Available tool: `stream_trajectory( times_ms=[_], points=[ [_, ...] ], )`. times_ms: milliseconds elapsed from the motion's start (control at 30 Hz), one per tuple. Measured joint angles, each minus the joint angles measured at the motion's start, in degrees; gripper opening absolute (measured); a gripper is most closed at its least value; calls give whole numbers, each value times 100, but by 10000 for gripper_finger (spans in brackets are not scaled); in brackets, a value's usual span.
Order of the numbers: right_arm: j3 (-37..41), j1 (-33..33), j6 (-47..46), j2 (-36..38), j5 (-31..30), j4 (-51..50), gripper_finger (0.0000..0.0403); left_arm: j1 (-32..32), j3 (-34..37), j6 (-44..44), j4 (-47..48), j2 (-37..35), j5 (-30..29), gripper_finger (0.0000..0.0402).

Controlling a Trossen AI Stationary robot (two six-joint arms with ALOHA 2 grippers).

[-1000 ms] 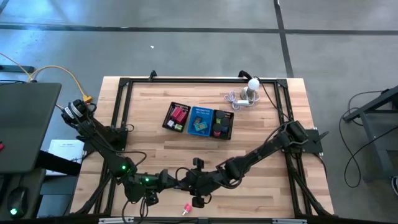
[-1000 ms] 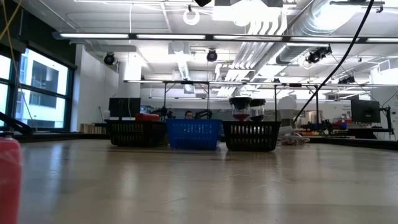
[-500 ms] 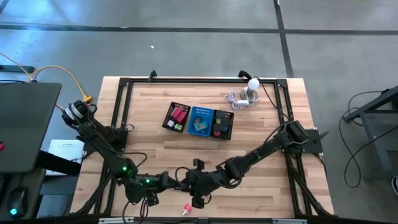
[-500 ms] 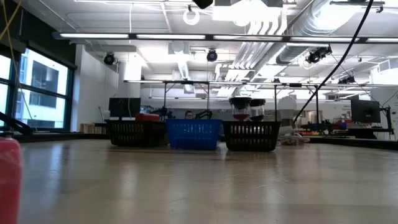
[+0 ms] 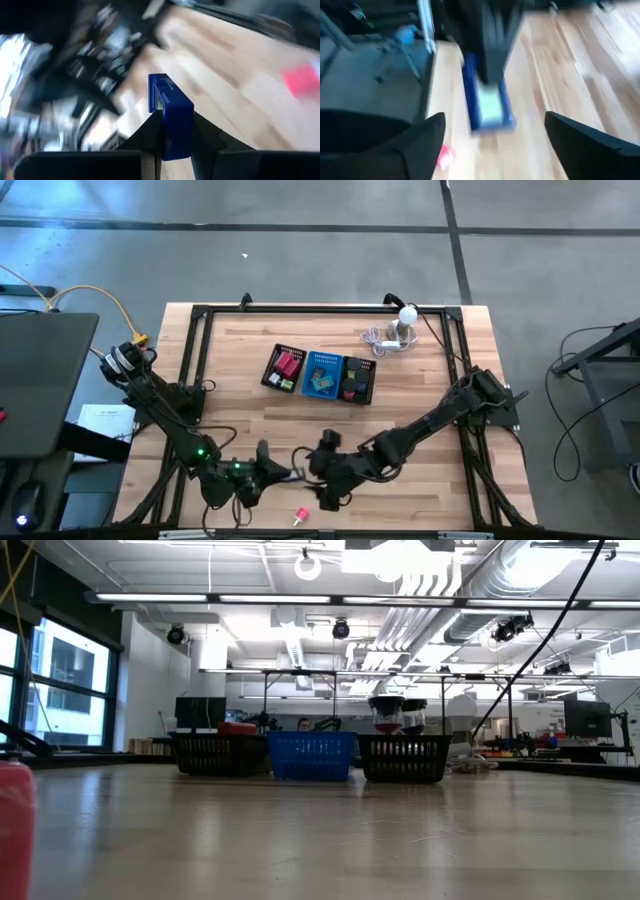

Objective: Pick & Place Office items
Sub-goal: Put the purple digital clock into the blue bin

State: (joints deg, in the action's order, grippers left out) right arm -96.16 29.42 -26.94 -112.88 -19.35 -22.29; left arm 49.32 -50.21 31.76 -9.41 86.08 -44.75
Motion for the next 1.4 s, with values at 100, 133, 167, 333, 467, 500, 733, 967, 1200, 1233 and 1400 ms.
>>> stream_trajectory(
  times_ms=[100,133,167,333,467,500,733,967,1200,1233,1400],
  points=[
    [-2,52,-786,166,-313,-582,309,-112,0,-902,-18,-64,-526,55],
    [-2,73,-1003,226,-454,-863,305,-168,0,-1136,30,-95,-595,55],
    [2,116,-1169,280,-613,-1152,301,-250,0,-1363,82,-131,-610,55],
    [2,343,-2084,443,-1554,-2028,299,-877,0,-2188,421,-314,-183,55],
    [4,612,-2715,445,-2510,-2619,299,-1791,0,-2842,846,-431,1106,55],
    [4,670,-2822,445,-2711,-2728,298,-2042,0,-2995,973,-447,1414,55],
    [53,940,-3294,445,-3124,-3099,299,-3652,0,-3593,1242,-455,2326,55],
    [194,1037,-3335,435,-3174,-3147,299,-4821,0,-3676,1206,-404,2706,55],
    [293,996,-3383,437,-3221,-3103,299,-5291,0,-3632,896,-95,3134,55],
    [305,989,-3446,437,-3241,-3105,299,-5336,0,-3632,893,-46,3137,55],
    [334,986,-3495,437,-3266,-3101,299,-5588,0,-3640,828,235,3136,55]
  ],
)
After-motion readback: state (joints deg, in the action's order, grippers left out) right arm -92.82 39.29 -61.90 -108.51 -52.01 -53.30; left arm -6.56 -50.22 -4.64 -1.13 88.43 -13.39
